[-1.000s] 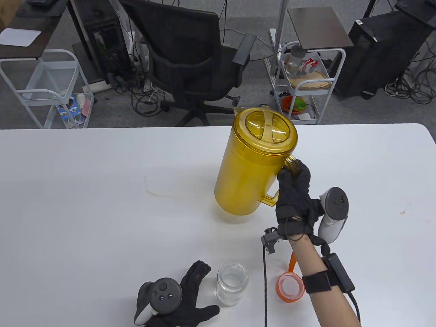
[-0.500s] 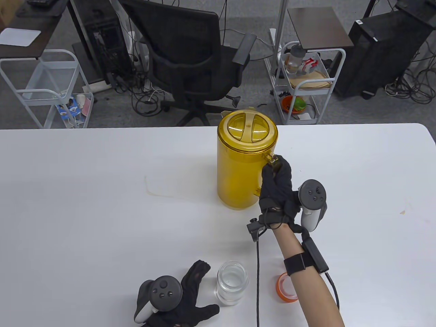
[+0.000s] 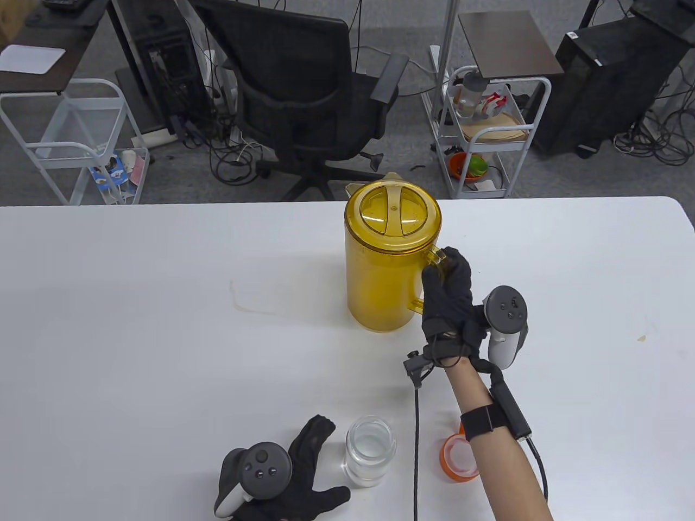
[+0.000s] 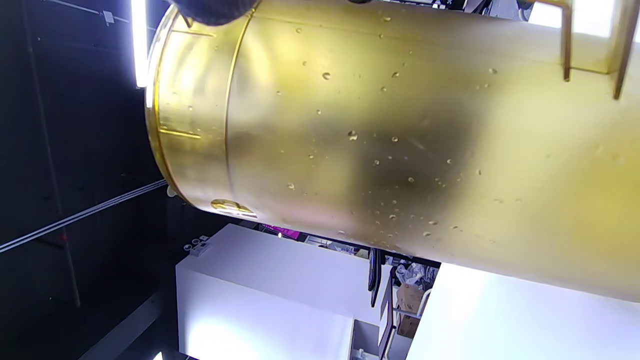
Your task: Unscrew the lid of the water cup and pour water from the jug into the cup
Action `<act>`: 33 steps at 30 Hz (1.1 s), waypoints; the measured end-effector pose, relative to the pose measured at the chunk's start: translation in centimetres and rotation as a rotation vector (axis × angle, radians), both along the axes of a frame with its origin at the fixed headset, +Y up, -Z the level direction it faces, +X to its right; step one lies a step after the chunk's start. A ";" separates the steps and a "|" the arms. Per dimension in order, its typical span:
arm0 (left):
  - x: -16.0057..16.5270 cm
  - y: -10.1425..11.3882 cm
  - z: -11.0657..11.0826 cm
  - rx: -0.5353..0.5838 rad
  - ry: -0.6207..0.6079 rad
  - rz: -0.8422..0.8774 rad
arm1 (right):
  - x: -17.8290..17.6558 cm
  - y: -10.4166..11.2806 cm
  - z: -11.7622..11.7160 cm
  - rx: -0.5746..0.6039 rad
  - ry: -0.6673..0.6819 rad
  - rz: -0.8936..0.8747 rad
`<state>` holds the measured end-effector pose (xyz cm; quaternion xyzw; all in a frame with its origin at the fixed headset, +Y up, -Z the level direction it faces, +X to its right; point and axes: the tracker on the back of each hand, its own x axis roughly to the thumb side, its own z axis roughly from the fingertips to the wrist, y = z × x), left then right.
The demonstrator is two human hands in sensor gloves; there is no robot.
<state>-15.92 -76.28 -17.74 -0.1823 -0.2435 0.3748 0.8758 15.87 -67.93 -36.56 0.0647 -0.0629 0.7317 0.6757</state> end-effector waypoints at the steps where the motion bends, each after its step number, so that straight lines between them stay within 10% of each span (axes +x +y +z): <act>1: 0.0 0.0 0.0 0.002 0.001 0.000 | 0.1 0.1 0.0 0.000 0.012 -0.001; 12: 0.3 -0.1 0.1 0.000 -0.020 -0.028 | 3.9 4.6 4.2 0.111 -0.023 0.137; 19: 0.5 -0.1 0.1 -0.003 -0.032 -0.038 | 6.5 6.9 11.3 0.081 -0.010 0.478; 33: 0.9 -0.1 0.3 0.014 -0.052 -0.063 | 3.2 -1.1 19.1 -0.087 0.235 1.367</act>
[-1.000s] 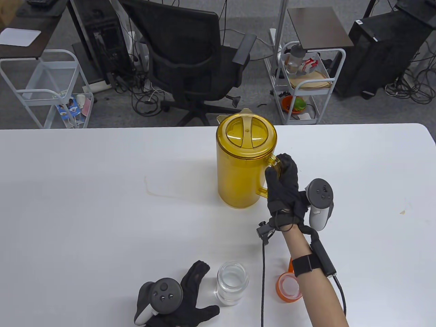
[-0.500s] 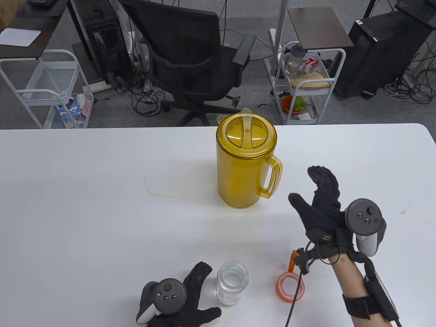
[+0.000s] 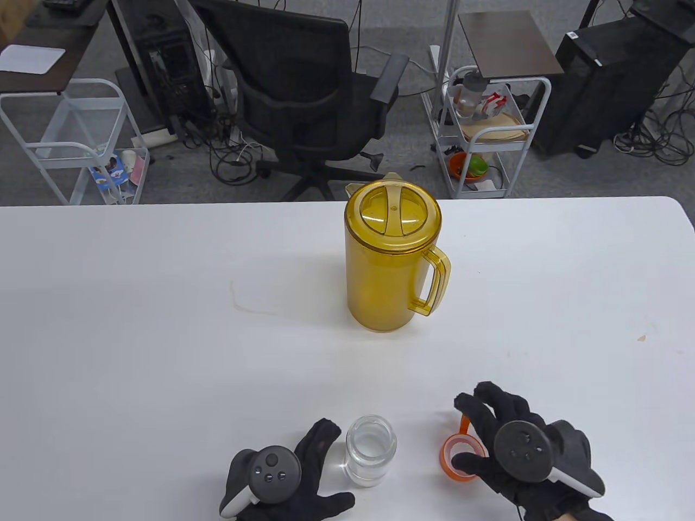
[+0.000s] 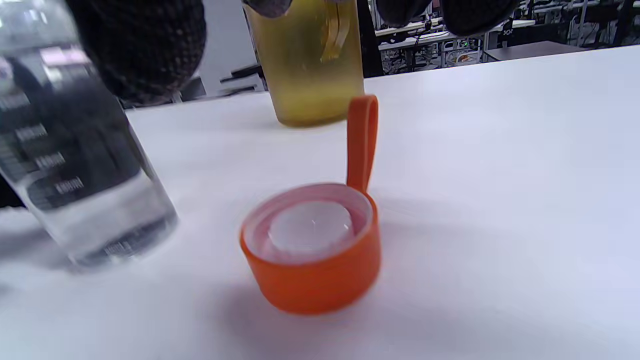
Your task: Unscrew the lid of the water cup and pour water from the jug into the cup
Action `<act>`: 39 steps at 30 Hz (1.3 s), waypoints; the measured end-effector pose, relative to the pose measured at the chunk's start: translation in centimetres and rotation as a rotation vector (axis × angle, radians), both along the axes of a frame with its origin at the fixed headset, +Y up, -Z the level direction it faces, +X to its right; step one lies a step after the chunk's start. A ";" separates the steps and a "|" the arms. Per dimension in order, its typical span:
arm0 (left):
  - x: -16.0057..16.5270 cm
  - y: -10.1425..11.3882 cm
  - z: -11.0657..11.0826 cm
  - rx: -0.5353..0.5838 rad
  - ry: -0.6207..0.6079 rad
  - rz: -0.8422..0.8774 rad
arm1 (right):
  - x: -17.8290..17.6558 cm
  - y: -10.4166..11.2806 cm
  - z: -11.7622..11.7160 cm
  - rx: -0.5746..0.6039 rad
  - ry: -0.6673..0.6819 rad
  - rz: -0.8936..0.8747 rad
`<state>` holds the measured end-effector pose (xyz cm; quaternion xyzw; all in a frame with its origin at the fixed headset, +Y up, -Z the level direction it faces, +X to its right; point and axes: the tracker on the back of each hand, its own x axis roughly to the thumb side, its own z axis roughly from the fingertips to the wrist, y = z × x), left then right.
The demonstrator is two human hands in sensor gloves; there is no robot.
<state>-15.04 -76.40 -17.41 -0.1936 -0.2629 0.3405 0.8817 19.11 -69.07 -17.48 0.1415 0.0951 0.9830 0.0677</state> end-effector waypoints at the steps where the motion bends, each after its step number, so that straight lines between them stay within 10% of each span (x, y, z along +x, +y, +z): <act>1: 0.0 0.0 0.0 0.000 0.000 0.001 | -0.3 -0.3 0.0 0.013 -0.009 0.038; 11: 0.0 0.0 0.0 -0.001 -0.004 0.000 | -0.6 -3.2 -2.9 -0.024 -0.054 -0.100; 24: -0.1 0.0 -0.1 -0.004 0.003 -0.001 | -2.5 -4.4 0.4 -0.067 -0.050 0.197; 39: -0.1 0.0 -0.1 -0.009 0.011 0.003 | -3.1 -5.3 1.8 -0.205 0.078 0.114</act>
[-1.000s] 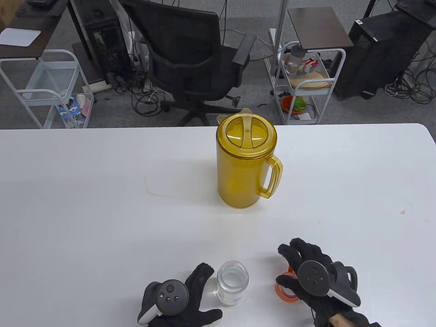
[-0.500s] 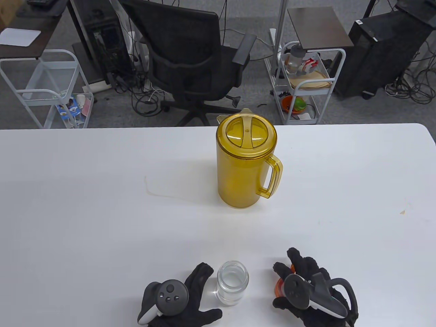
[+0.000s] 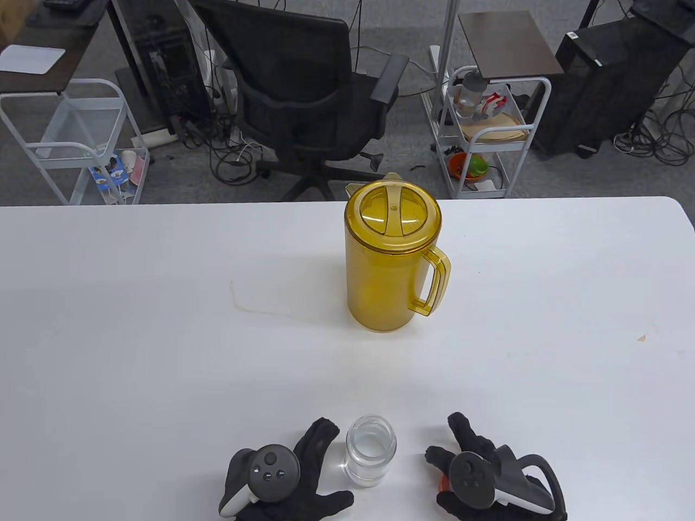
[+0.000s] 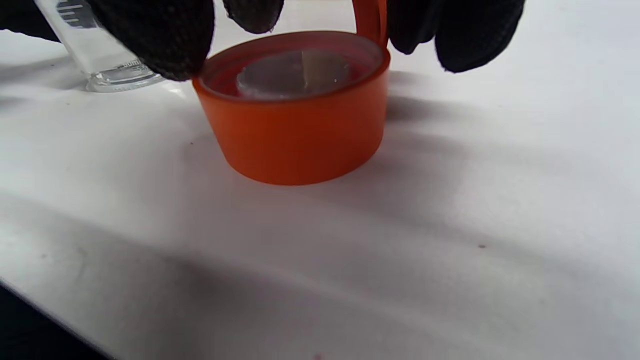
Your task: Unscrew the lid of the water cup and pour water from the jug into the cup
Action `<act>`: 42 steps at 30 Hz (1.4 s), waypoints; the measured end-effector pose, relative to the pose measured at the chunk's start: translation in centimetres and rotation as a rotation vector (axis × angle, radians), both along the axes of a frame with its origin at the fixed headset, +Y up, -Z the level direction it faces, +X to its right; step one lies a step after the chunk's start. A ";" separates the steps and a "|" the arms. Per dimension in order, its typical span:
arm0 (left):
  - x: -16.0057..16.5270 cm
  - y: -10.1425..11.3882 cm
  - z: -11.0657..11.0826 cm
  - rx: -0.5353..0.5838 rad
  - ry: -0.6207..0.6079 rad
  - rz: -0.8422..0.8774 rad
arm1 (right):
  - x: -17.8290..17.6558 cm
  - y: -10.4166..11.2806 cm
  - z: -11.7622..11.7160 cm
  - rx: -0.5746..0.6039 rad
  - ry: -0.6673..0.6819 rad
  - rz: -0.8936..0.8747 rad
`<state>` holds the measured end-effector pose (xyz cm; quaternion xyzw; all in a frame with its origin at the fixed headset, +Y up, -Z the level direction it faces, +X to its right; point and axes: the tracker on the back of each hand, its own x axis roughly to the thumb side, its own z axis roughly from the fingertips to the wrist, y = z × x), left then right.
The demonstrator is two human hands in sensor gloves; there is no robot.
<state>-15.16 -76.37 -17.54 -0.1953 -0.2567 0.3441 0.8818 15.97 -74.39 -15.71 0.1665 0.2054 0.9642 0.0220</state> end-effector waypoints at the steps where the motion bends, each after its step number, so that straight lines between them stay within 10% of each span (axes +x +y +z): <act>1: 0.0 0.0 0.0 0.001 -0.001 -0.002 | 0.0 0.0 0.0 0.000 -0.001 0.002; 11: 0.0 0.0 0.0 0.000 -0.003 0.001 | 2.2 1.8 -1.0 0.040 -0.112 -0.140; 18: -0.1 0.1 0.0 0.007 0.002 0.007 | 4.2 5.5 -0.9 0.307 -0.179 -0.465; 26: -0.4 0.1 0.0 0.014 0.014 0.024 | 5.7 1.2 -2.0 0.379 -0.153 -0.837; 42: -0.4 0.1 -0.1 0.013 0.015 0.016 | 5.8 -0.8 -2.3 0.340 -0.140 -0.792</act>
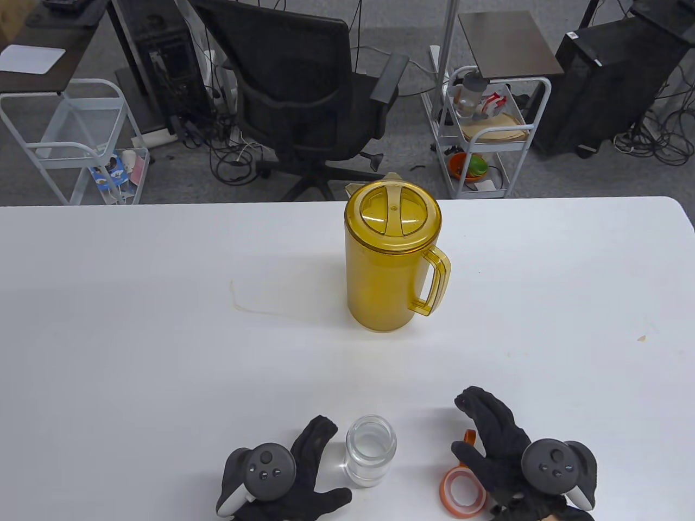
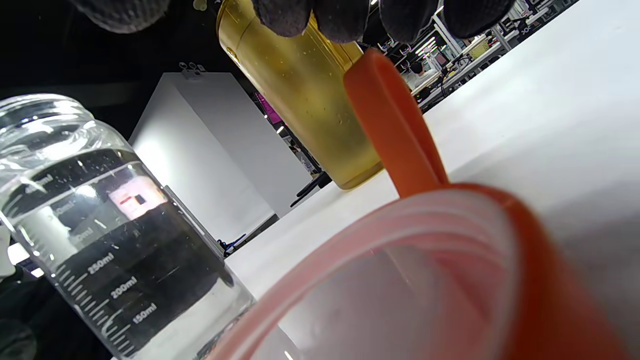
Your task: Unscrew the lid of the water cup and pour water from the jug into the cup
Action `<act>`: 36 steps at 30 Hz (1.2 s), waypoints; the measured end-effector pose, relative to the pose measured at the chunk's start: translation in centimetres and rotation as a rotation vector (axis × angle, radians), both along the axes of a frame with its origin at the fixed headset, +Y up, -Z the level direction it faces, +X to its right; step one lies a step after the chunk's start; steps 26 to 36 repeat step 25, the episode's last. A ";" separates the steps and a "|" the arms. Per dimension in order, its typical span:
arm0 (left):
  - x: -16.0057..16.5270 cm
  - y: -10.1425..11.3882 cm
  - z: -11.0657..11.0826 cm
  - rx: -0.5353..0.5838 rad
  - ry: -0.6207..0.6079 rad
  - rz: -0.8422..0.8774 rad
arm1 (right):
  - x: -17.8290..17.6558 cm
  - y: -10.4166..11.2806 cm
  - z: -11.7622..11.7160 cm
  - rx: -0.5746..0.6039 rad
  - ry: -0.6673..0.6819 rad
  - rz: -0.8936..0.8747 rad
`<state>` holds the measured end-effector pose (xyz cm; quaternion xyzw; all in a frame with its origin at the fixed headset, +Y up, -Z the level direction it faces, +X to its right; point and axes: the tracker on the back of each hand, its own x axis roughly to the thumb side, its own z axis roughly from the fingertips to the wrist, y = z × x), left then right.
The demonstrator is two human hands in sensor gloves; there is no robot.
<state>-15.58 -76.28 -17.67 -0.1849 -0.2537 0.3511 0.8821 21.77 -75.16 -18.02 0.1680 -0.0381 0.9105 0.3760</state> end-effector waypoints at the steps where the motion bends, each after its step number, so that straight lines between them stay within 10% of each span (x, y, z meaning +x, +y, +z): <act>1: 0.0 0.0 0.0 0.001 -0.001 -0.002 | 0.0 0.0 0.0 -0.002 0.001 0.001; 36: 0.1 -0.1 -0.1 -0.004 -0.010 -0.006 | -0.2 -0.3 0.1 -0.048 0.017 -0.018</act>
